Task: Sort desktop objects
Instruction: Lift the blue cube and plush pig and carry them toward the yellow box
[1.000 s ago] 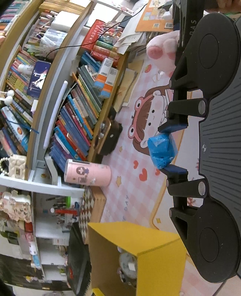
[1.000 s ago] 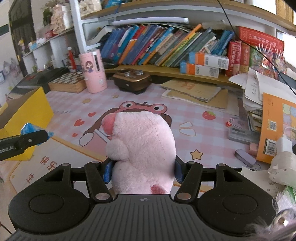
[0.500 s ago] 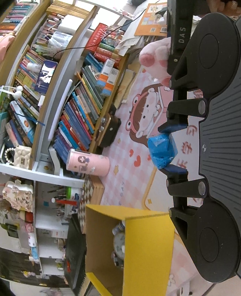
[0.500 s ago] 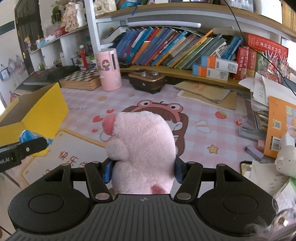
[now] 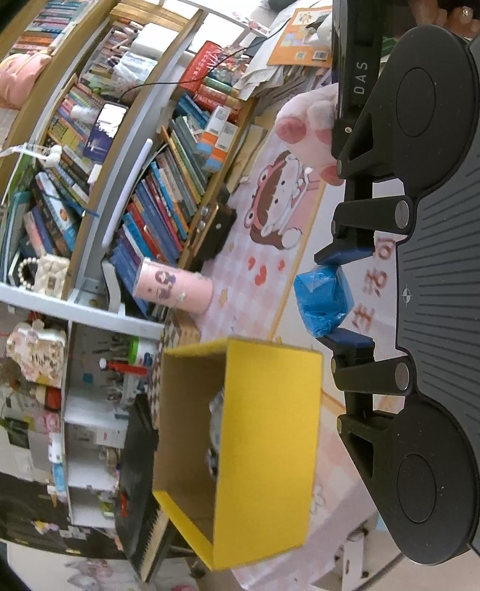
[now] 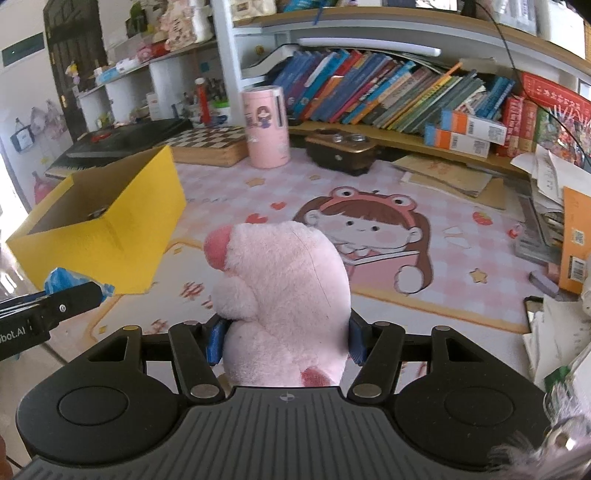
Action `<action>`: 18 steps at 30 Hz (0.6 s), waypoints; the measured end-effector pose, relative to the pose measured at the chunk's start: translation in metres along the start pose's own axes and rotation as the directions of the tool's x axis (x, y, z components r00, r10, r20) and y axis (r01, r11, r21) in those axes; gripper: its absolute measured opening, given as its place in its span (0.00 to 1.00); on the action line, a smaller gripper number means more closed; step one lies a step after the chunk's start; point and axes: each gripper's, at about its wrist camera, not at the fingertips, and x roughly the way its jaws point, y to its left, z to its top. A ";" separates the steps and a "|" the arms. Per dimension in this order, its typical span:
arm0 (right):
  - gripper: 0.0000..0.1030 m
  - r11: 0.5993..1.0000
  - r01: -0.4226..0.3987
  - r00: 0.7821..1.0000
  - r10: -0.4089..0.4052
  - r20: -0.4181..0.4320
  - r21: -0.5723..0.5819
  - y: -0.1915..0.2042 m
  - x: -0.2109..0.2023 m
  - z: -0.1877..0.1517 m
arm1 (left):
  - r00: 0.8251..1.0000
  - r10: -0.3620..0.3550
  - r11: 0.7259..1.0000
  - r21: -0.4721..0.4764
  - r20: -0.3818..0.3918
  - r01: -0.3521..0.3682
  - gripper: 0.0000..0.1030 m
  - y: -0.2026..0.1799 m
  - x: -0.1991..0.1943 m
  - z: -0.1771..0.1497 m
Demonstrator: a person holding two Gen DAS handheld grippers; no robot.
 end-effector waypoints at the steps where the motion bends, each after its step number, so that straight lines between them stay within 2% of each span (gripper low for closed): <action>1: 0.56 1.000 -0.006 1.000 0.006 -0.004 -0.008 0.007 -0.001 -0.002 | 1.000 0.004 1.000 -0.008 0.000 -0.004 0.34 0.005 -0.004 -0.001; 7: 0.56 0.998 -0.041 0.999 0.040 -0.021 -0.044 0.044 -0.008 -0.016 | 0.999 0.032 0.999 -0.040 -0.005 -0.033 0.34 0.033 -0.023 -0.006; 18: 0.56 0.999 -0.037 0.999 0.036 -0.030 -0.016 0.089 -0.024 -0.044 | 0.999 0.013 1.000 -0.026 -0.032 -0.014 0.34 0.071 -0.055 -0.022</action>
